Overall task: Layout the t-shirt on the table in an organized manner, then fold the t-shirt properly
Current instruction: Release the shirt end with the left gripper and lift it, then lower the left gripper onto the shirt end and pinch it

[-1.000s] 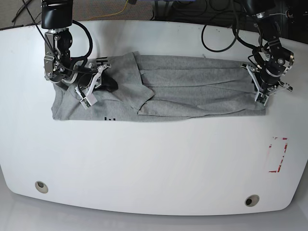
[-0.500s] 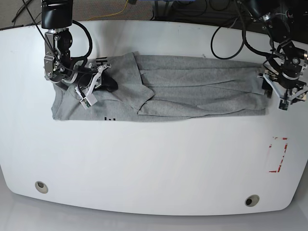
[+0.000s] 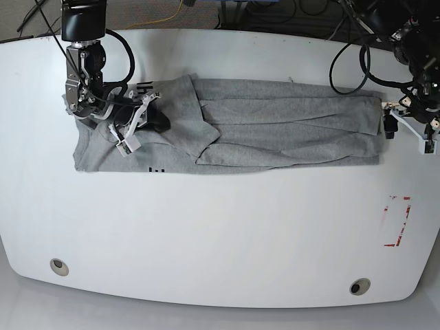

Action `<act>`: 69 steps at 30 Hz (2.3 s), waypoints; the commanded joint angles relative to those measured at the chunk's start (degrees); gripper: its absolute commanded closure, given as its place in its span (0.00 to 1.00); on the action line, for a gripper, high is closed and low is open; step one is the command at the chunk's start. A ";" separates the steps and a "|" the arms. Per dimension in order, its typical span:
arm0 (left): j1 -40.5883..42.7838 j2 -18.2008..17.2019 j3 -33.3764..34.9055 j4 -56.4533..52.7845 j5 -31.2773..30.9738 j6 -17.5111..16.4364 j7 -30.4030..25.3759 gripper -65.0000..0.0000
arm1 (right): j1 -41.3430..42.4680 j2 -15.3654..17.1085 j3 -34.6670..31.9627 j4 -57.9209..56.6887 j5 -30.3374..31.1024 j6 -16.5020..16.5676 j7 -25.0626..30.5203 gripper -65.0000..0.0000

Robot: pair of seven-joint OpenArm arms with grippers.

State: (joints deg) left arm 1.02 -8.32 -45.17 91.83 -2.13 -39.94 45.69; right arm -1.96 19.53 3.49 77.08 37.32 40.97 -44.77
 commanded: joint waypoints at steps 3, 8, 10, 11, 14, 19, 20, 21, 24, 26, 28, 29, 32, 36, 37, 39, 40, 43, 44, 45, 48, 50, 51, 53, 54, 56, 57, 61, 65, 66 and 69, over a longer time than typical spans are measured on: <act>-0.71 -0.61 0.82 0.78 -3.89 -0.06 -1.08 0.00 | 0.07 0.65 -0.01 -0.02 -3.43 -0.97 -2.65 1.00; -0.53 -0.69 4.07 -1.06 -7.06 -0.06 -1.08 0.00 | 0.15 0.65 -0.01 -0.02 -3.43 -0.97 -2.65 1.00; -0.71 -0.69 4.42 -2.29 -7.06 -0.06 -1.08 0.00 | 0.15 0.65 -0.01 -0.02 -3.43 -0.97 -2.65 1.00; -0.88 -0.69 4.51 -3.08 -7.06 -0.06 -1.08 0.00 | 0.15 0.65 -0.01 -0.02 -3.43 -0.97 -2.65 1.00; -1.06 -0.69 4.86 -5.90 -7.06 -0.06 -1.25 0.00 | 0.24 0.65 -0.01 -0.02 -3.43 -0.97 -2.65 1.00; -1.06 -0.69 6.71 -8.62 -7.06 -0.06 -1.43 0.00 | 0.24 0.65 0.07 -0.02 -3.43 -0.97 -2.65 1.00; -1.06 -0.69 6.88 -8.62 -7.06 -0.06 -1.43 0.00 | 0.24 0.65 0.07 -0.02 -3.43 -0.97 -2.65 1.00; -1.06 -0.69 6.97 -8.62 -7.06 -0.06 -1.60 0.00 | 0.24 0.65 0.07 -0.02 -3.43 -0.97 -2.65 1.00; -0.88 -0.61 7.67 -8.71 -6.97 -0.06 -2.40 0.00 | 0.24 0.65 0.07 -0.02 -3.43 -0.97 -2.65 1.00; -0.71 -0.61 8.99 -9.15 -6.97 -0.06 -2.48 0.00 | 0.24 0.65 0.07 -0.02 -3.43 -0.97 -2.65 1.00; -0.62 -0.61 10.40 -10.03 -6.97 -0.06 -2.48 0.00 | 0.24 0.65 0.07 -0.02 -3.34 -0.97 -2.65 1.00; -0.62 -0.61 11.01 -10.47 -6.97 -0.06 -2.48 0.00 | 0.24 0.65 0.07 -0.02 -3.34 -0.97 -2.65 1.00; -0.62 -0.61 12.07 -11.96 -6.97 -0.06 -2.48 0.00 | 0.24 0.65 0.07 -0.02 -3.17 -0.97 -2.65 1.00; -0.62 -0.61 12.60 -13.02 -6.97 -0.06 -2.48 0.00 | 0.24 0.65 0.16 -0.02 -2.99 -0.97 -2.65 1.00; -0.62 -0.61 12.68 -13.02 -6.97 -0.06 -2.48 0.00 | 0.24 0.65 0.16 -0.02 -2.99 -0.97 -2.65 1.00; -0.53 -0.52 12.68 -13.02 -6.97 -0.06 -2.48 0.00 | 0.24 0.65 0.16 -0.02 -2.99 -0.97 -2.65 1.00; -0.53 -0.52 12.68 -13.02 -6.97 -0.06 -2.48 0.00 | 0.24 0.65 0.16 -0.02 -2.99 -0.97 -2.65 1.00; -0.53 0.18 12.68 -12.93 -6.97 -0.06 -2.48 0.00 | 0.24 0.65 0.16 -0.02 -2.99 -0.97 -2.65 1.00; -0.53 0.27 12.68 -12.84 -6.97 -0.06 -2.48 0.00 | 0.24 0.65 0.16 -0.02 -2.99 -0.97 -2.65 1.00; -0.44 0.27 12.68 -12.76 -6.97 -0.06 -2.48 0.00 | 0.24 0.65 0.16 -0.02 -2.99 -0.97 -2.65 1.00; -0.09 0.27 12.68 -12.76 -6.97 -0.06 -2.48 0.10 | 0.24 0.65 0.16 -0.02 -2.99 -0.97 -2.65 1.00; 0.52 0.27 12.68 -12.67 -6.97 -0.06 -2.48 0.21 | 0.24 0.65 0.16 -0.02 -2.99 -0.97 -2.65 1.00; 0.61 0.27 12.68 -12.67 -6.97 -0.06 -2.48 0.30 | 0.24 0.65 0.16 -0.02 -2.99 -0.97 -2.65 1.00; 0.70 0.27 12.68 -12.67 -6.97 -0.06 -2.48 0.42 | 0.24 0.65 0.16 -0.02 -2.99 -0.97 -2.65 1.00; 0.70 0.27 12.68 -12.67 -6.97 -0.06 -2.48 0.53 | 0.24 0.65 0.16 -0.02 -2.99 -0.97 -2.65 1.00; 0.70 0.27 12.68 -12.67 -6.97 -0.06 -2.48 0.68 | 0.24 0.56 0.25 -0.02 -2.99 -0.97 -2.57 1.00; 0.70 0.27 12.68 -12.67 -6.97 -0.06 -2.48 0.77 | 0.24 0.38 0.25 -0.02 -2.99 -0.97 -2.57 1.00; 0.70 0.27 12.68 -12.67 -6.97 -0.06 -2.48 1.00 | 0.24 -0.41 0.25 -0.02 -3.08 -0.97 -2.57 1.00; 0.70 0.36 12.68 -11.08 -6.97 -0.06 -2.48 1.00 | 0.24 -0.50 0.25 -0.02 -3.25 -0.97 -2.57 1.00; 0.79 0.54 12.68 -10.47 -6.97 -0.06 -2.48 1.00 | 0.24 -0.50 0.25 -0.02 -3.08 -0.97 -2.57 1.00; 1.75 1.50 12.68 -7.39 -6.97 -0.06 -2.48 1.00 | 0.24 -0.58 0.25 -0.02 -3.08 -0.97 -2.57 1.00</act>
State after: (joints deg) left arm 2.35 -7.03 -32.51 81.76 -8.99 -39.72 42.81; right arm -1.80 18.57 3.81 77.08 37.28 40.71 -44.97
